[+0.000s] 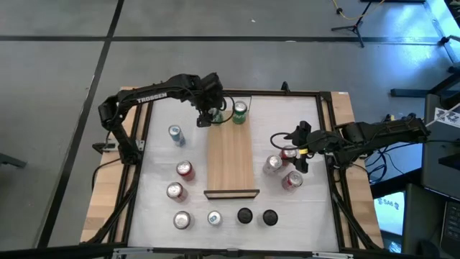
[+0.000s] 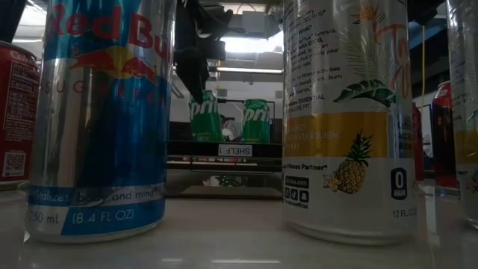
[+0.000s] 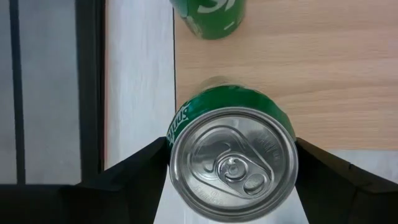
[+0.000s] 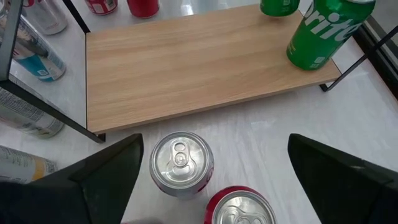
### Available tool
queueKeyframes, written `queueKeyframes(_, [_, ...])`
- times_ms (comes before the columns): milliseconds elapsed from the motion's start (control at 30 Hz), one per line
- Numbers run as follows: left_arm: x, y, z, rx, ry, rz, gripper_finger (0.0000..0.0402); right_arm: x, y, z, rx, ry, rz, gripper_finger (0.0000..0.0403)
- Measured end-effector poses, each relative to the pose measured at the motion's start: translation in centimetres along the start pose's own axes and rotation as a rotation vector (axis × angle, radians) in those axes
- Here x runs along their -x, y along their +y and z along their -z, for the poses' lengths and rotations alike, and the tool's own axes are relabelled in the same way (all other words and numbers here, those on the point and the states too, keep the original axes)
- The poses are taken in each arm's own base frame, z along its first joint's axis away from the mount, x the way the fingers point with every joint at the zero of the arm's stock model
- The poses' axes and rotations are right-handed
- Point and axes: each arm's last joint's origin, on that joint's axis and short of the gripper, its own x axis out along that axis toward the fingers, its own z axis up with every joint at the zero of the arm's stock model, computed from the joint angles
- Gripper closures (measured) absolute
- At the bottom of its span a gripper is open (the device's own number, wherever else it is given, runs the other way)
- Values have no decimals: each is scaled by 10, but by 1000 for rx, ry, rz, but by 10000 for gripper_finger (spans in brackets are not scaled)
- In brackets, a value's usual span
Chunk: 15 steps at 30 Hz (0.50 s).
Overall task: Place canned beverage on shelf
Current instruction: Put the green soda can on the shelf aligned with the other green soda can
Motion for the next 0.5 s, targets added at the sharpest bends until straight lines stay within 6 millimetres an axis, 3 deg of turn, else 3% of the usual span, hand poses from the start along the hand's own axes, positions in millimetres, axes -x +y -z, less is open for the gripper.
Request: queueKeyframes(500, [-1,9,-1,40,-68,34,122,0,0,0,0,0,1,8])
